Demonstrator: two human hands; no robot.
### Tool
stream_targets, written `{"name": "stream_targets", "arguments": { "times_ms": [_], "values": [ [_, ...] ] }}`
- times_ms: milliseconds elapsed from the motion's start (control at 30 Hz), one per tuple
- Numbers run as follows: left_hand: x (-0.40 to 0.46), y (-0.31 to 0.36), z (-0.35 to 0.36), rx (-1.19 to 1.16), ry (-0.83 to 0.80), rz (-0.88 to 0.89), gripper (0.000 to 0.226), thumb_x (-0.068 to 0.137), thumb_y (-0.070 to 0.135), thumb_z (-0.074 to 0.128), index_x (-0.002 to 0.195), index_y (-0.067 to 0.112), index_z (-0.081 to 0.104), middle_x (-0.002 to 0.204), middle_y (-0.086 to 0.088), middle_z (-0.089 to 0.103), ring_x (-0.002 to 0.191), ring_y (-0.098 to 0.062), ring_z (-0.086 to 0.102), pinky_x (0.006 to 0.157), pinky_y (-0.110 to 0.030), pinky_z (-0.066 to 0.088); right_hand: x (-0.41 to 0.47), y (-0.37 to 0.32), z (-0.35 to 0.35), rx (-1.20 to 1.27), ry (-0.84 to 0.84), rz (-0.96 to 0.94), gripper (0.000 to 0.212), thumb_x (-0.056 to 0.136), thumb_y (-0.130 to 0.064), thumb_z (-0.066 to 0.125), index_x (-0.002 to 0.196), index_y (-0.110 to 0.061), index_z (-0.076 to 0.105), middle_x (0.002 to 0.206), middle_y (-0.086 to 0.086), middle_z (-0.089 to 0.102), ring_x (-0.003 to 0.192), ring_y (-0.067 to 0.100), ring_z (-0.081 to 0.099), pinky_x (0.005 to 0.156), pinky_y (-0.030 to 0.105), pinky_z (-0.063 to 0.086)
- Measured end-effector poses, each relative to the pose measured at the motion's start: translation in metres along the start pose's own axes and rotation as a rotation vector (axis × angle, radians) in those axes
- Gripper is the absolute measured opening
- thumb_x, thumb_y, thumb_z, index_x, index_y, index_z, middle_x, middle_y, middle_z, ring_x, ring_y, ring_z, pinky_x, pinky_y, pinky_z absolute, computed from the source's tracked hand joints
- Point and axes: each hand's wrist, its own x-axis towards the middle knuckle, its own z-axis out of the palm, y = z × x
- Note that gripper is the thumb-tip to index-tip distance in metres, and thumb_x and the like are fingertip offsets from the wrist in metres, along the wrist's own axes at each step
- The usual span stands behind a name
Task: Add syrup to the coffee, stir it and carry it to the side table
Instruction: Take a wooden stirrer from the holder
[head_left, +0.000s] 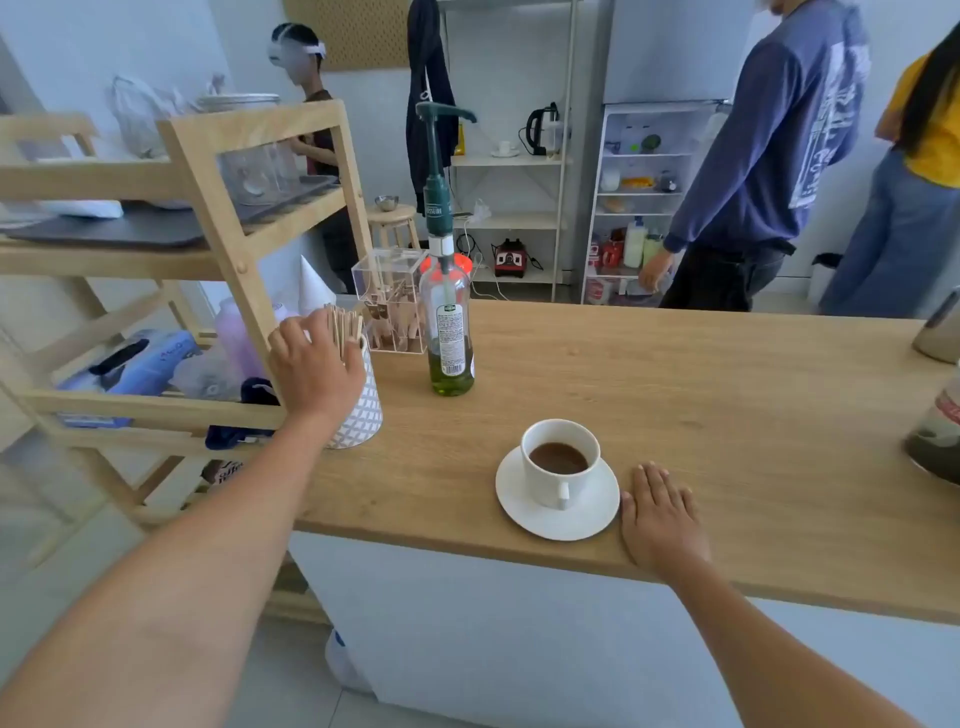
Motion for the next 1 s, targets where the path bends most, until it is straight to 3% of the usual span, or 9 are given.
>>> {"name": "stream_targets", "arguments": {
  "times_ms": [67, 167, 400, 567, 733, 833, 933, 1000],
  "values": [
    [0.001, -0.009, -0.004, -0.008, -0.124, -0.044, 0.047, 0.087, 0.024, 0.052, 0.128, 0.003, 0.044, 0.123, -0.025, 0.046, 0.112, -0.041, 0.044, 0.088, -0.051, 0.042, 0.0, 0.001, -0.001, -0.014, -0.003, 0.011, 0.057, 0.099, -0.038, 0.008, 0.151, -0.014, 0.003, 0.161, 0.0, 0.0, 0.147, 0.013, -0.005, 0.121, 0.037, -0.002],
    [-0.003, -0.022, -0.004, -0.006, -0.185, -0.056, 0.045, 0.089, 0.018, 0.05, 0.131, 0.005, 0.044, 0.127, -0.02, 0.046, 0.112, -0.037, 0.048, 0.077, -0.048, 0.046, 0.001, 0.001, 0.001, -0.023, -0.012, 0.014, 0.057, 0.099, -0.038, 0.008, 0.151, -0.015, 0.003, 0.161, 0.0, -0.001, 0.147, 0.013, -0.004, 0.121, 0.037, -0.002],
    [-0.004, -0.018, -0.006, -0.127, -0.11, -0.045, 0.017, 0.087, 0.004, 0.047, 0.098, 0.001, 0.06, 0.102, -0.017, 0.059, 0.091, -0.033, 0.056, 0.065, -0.036, 0.042, 0.002, 0.002, 0.003, -0.029, -0.031, 0.008, 0.057, 0.099, -0.038, 0.008, 0.151, -0.014, 0.001, 0.161, 0.001, -0.003, 0.147, 0.014, -0.006, 0.121, 0.037, -0.003],
    [0.001, -0.009, -0.015, -0.143, -0.033, -0.008, 0.017, 0.088, 0.003, 0.046, 0.094, 0.0, 0.061, 0.099, -0.017, 0.059, 0.088, -0.033, 0.056, 0.063, -0.036, 0.041, 0.003, 0.002, 0.002, -0.022, -0.019, 0.005, 0.057, 0.099, -0.038, 0.008, 0.151, -0.015, 0.002, 0.161, 0.0, -0.002, 0.147, 0.014, -0.005, 0.121, 0.037, -0.003],
    [-0.005, 0.012, -0.028, -0.156, 0.115, 0.282, 0.015, 0.086, 0.002, 0.049, 0.09, 0.0, 0.063, 0.089, -0.016, 0.062, 0.078, -0.033, 0.059, 0.058, -0.039, 0.048, 0.004, 0.0, 0.002, -0.018, -0.034, 0.003, 0.058, 0.099, -0.039, 0.008, 0.151, -0.014, 0.001, 0.161, 0.001, -0.003, 0.147, 0.014, -0.006, 0.121, 0.037, -0.004],
    [-0.021, 0.029, -0.034, -0.122, 0.219, 0.464, 0.013, 0.08, -0.003, 0.058, 0.087, 0.002, 0.067, 0.079, -0.013, 0.065, 0.064, -0.03, 0.061, 0.046, -0.027, 0.041, 0.004, 0.0, 0.002, -0.016, -0.031, 0.006, 0.058, 0.099, -0.039, 0.009, 0.151, -0.015, 0.002, 0.161, 0.001, -0.003, 0.147, 0.014, -0.006, 0.12, 0.037, -0.004],
    [-0.038, 0.045, -0.038, -0.105, 0.285, 0.591, 0.011, 0.074, -0.005, 0.062, 0.08, 0.002, 0.068, 0.07, -0.009, 0.064, 0.054, -0.022, 0.057, 0.046, -0.02, 0.031, 0.005, -0.001, 0.001, -0.016, -0.028, 0.007, 0.058, 0.099, -0.039, 0.009, 0.151, -0.015, 0.002, 0.162, 0.0, -0.002, 0.147, 0.014, -0.006, 0.12, 0.037, -0.004],
    [-0.051, 0.055, -0.035, -0.134, 0.271, 0.653, 0.01, 0.077, -0.002, 0.06, 0.079, 0.002, 0.069, 0.069, -0.008, 0.064, 0.055, -0.019, 0.057, 0.046, -0.019, 0.033, 0.004, -0.001, 0.0, -0.014, -0.027, 0.006, 0.058, 0.099, -0.039, 0.009, 0.151, -0.015, 0.003, 0.162, 0.001, -0.001, 0.147, 0.014, -0.005, 0.12, 0.037, -0.004]
  ]
}}
